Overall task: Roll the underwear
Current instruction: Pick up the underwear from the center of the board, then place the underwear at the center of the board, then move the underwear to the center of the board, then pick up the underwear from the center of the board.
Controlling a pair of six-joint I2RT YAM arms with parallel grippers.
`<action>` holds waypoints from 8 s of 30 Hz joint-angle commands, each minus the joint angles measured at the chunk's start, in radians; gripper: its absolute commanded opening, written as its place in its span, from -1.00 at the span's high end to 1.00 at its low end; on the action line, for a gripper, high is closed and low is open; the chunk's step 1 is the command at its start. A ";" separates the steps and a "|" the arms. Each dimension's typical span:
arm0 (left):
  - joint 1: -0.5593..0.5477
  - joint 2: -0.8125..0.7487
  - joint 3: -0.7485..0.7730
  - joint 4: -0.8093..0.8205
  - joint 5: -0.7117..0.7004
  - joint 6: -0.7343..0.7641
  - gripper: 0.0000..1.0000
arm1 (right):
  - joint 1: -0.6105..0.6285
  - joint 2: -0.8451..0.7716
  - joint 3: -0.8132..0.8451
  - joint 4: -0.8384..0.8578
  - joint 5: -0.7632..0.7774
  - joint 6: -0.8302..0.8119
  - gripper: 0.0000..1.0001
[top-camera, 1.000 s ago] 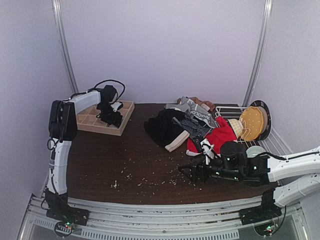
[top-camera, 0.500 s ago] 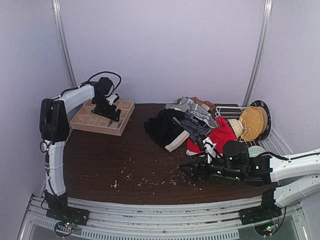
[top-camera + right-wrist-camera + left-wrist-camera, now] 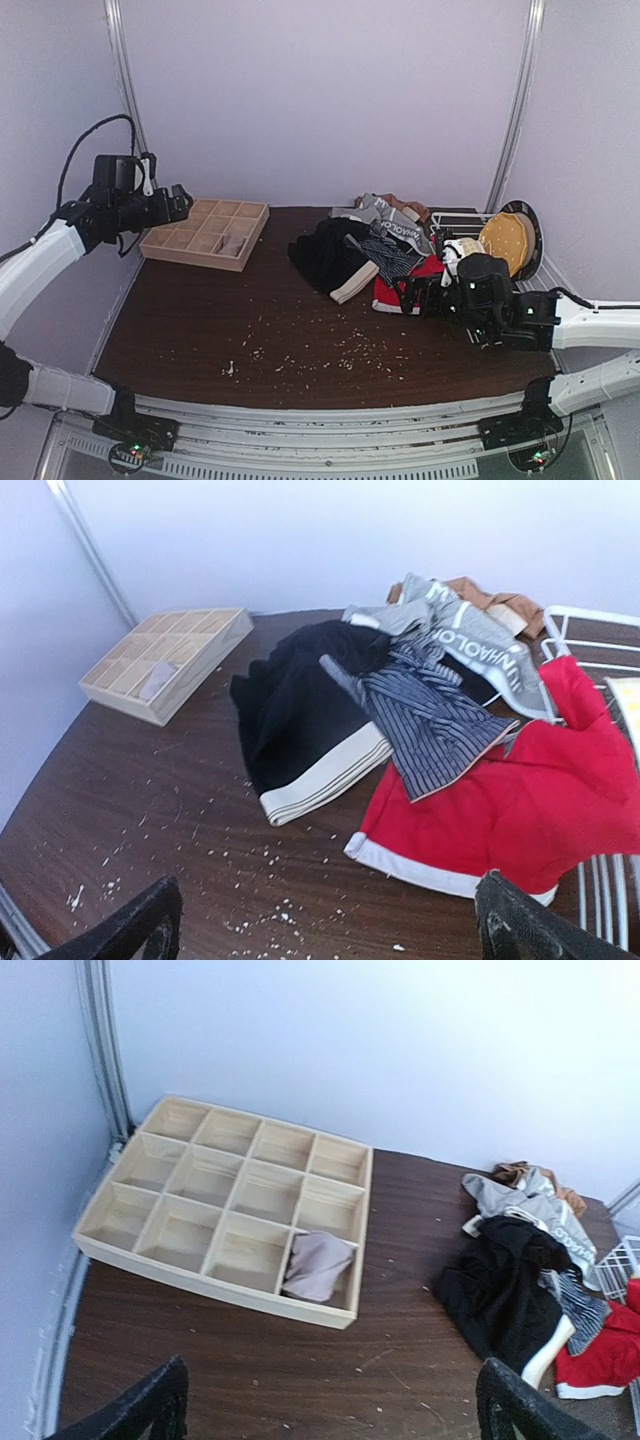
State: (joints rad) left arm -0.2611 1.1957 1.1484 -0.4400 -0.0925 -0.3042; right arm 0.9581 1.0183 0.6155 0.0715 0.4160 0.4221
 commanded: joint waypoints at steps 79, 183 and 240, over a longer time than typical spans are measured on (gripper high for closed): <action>-0.415 0.119 -0.480 0.158 0.168 -0.357 -0.93 | -0.303 0.539 0.469 -0.536 0.350 0.197 -0.17; -0.415 -0.075 -0.560 0.036 -0.055 -0.420 -0.88 | -0.197 1.379 1.432 -0.687 -0.228 -0.164 -0.14; -0.573 0.194 -0.650 0.455 0.404 -0.392 0.98 | 0.177 0.313 0.212 -0.287 -0.183 0.210 -0.43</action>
State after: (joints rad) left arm -0.8322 1.3853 0.5114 -0.0879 0.3065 -0.7010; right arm 1.1198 1.3994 0.9333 -0.2855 0.1577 0.5274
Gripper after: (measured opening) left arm 0.111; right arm 0.712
